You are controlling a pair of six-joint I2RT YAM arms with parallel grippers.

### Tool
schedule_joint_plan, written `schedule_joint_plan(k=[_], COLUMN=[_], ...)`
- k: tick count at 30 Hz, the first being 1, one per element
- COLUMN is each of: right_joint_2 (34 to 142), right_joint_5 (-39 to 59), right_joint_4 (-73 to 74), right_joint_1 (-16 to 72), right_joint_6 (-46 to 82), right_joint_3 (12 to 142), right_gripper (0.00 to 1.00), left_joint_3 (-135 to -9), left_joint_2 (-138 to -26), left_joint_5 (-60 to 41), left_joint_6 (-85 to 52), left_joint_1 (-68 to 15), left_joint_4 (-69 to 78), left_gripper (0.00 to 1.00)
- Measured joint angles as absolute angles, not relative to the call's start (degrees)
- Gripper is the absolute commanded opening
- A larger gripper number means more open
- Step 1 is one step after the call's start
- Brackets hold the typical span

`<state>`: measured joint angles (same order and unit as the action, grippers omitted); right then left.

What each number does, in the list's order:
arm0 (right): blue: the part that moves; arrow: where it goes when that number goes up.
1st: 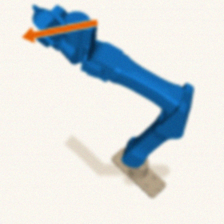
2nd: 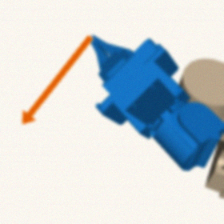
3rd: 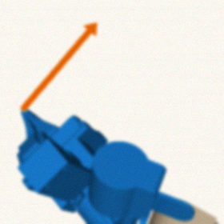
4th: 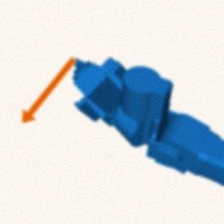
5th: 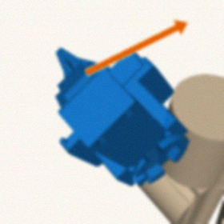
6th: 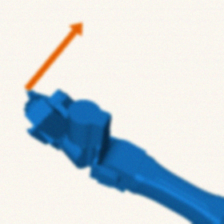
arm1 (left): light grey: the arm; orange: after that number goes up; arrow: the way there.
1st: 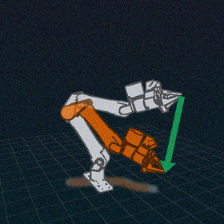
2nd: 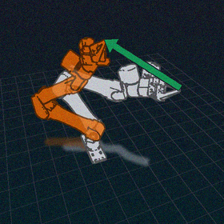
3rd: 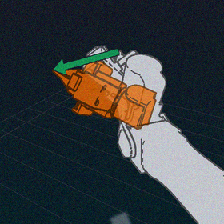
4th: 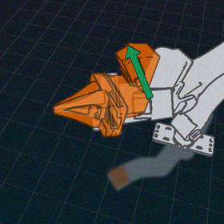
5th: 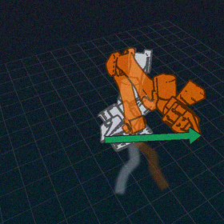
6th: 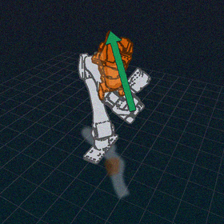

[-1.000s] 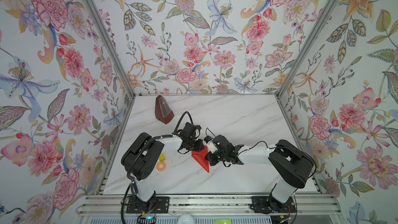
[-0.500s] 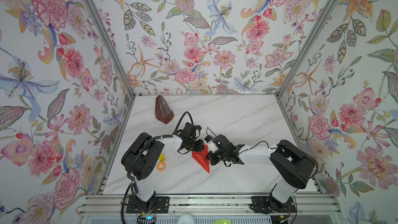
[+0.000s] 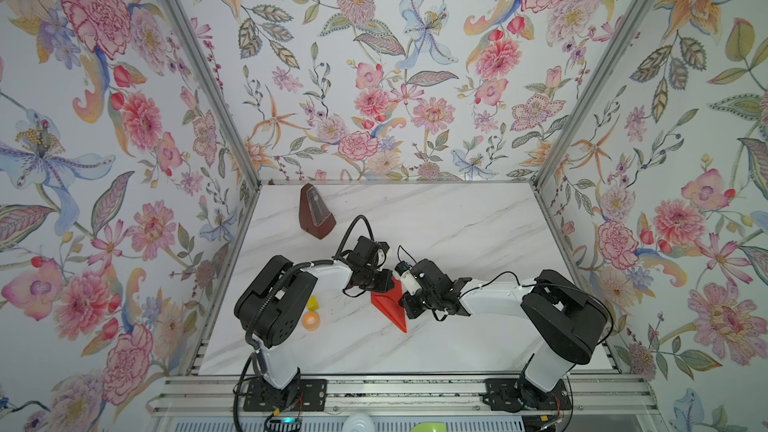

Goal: Fold a paper plane with a square sheet of paper (fold left side to right side)

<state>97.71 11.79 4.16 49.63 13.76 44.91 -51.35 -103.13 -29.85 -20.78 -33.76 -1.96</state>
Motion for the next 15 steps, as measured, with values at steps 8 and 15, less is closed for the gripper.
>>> schedule_joint_plan(k=[8,15], right_joint_2=[97.71,98.02], right_joint_5=[11.75,11.97], right_joint_4=[4.1,4.69], right_joint_1=[49.63,49.63], right_joint_6=[15.49,23.88], right_joint_3=[44.91,44.91], right_gripper=[0.0,0.0], left_joint_3=[-51.35,-51.35], left_joint_2=[-101.91,-91.11], left_joint_5=[-28.49,-25.19], left_joint_6=[-20.4,-20.4], left_joint_1=[-33.76,-33.82], left_joint_4=[-3.38,-7.66], left_gripper=[0.14,0.16])
